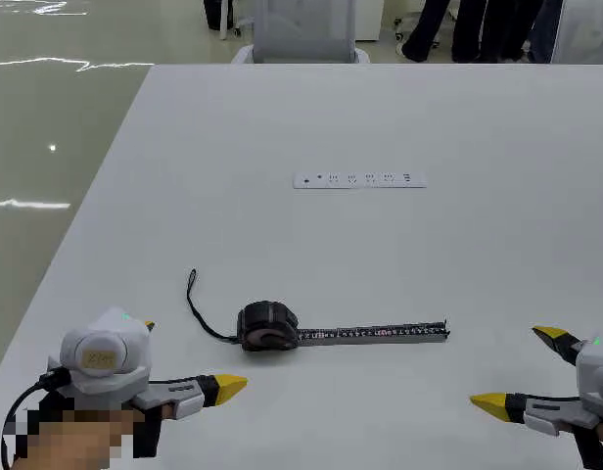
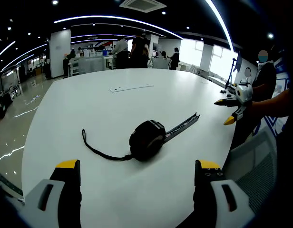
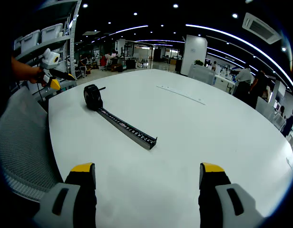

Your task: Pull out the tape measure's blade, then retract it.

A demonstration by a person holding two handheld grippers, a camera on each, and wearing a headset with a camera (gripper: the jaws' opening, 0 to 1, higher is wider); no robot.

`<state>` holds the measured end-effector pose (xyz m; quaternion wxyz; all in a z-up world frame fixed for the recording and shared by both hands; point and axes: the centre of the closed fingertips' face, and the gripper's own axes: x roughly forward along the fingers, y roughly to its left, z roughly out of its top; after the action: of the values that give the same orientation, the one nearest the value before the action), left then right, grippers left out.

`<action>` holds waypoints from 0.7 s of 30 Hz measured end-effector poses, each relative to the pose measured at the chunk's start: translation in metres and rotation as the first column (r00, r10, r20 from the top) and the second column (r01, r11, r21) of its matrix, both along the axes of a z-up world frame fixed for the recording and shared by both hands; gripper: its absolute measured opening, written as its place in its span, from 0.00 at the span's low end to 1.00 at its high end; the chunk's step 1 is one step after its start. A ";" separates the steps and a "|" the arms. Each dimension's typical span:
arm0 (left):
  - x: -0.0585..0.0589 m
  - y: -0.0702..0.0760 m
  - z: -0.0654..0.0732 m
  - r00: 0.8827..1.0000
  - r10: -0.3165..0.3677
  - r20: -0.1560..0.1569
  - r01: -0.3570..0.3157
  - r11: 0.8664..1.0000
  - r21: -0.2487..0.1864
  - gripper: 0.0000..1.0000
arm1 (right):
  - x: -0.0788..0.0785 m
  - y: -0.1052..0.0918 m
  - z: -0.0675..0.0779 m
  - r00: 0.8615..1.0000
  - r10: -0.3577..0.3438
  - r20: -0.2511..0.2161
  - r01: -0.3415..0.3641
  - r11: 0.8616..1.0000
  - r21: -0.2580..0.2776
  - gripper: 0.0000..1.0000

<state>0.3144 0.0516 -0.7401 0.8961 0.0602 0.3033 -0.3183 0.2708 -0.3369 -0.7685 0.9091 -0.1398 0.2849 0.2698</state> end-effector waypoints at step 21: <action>0.022 -0.034 0.001 0.990 0.141 0.016 -0.141 0.990 -0.024 0.99 | 0.032 0.016 -0.015 0.988 0.131 -0.086 -0.132 0.991 -0.004 0.73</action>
<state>0.3366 0.0180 -0.7391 0.9196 0.0313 0.2953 -0.2572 0.3028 -0.3205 -0.7831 0.8756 -0.1512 0.3150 0.3335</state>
